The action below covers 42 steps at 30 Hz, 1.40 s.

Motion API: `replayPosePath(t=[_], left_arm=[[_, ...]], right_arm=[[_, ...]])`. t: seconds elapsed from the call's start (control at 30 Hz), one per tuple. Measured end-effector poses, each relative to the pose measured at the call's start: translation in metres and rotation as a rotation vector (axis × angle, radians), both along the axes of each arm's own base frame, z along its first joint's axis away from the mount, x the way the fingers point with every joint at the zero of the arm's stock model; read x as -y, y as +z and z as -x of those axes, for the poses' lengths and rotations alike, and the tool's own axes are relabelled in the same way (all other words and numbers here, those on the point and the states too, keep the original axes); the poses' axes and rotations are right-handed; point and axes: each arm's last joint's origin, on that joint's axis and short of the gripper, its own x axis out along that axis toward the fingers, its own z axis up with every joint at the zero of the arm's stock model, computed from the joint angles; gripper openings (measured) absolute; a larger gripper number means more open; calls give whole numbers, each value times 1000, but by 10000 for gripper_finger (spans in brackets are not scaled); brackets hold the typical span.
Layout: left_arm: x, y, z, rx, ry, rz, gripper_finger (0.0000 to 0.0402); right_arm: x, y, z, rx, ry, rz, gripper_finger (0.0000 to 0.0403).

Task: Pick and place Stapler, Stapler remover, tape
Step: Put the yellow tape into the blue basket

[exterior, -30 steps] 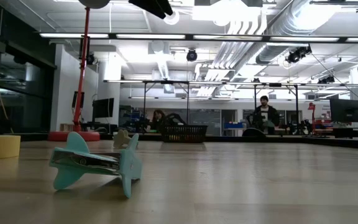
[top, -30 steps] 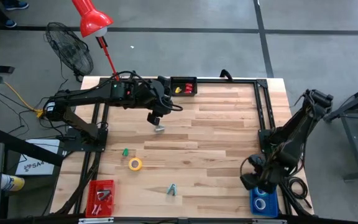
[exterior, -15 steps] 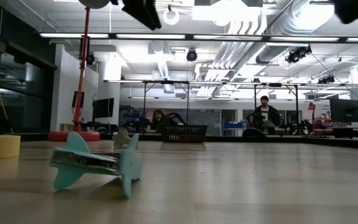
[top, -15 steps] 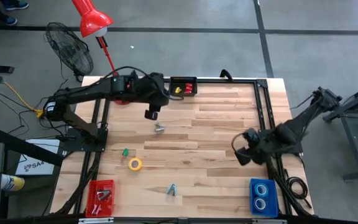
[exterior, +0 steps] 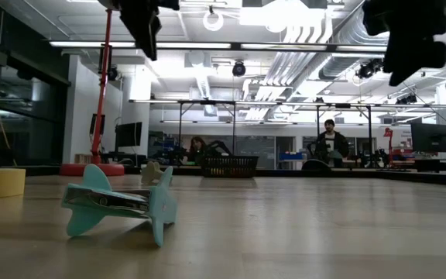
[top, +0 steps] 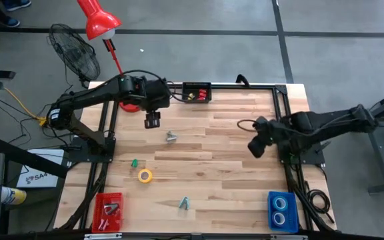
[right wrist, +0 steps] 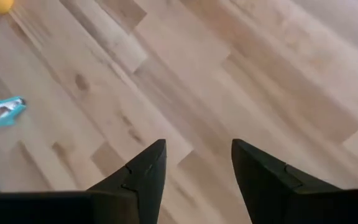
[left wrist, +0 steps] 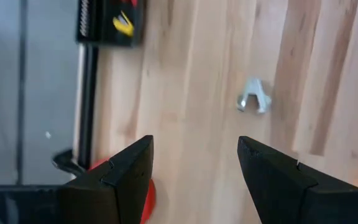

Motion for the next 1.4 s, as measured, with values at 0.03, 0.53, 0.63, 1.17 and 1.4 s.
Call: replayPosePath(t=[0.03, 0.53, 0.63, 1.17, 1.4], left_arm=[[1, -1, 1, -9, 13, 17, 229], [14, -18, 13, -132, 228, 125, 229], [20, -38, 13, -196, 258, 154, 229], [82, -136, 12, -295, 389, 436, 229], [110, -164, 17, -291, 411, 506, 229]], right_arm=[[4, 0, -1, -2, 13, 13, 173], [52, 8, -11, 111, 156, 144, 173], [60, 9, -12, 135, 177, 157, 171], [85, 11, -6, 181, 266, 195, 169], [88, 12, -5, 188, 280, 197, 169]])
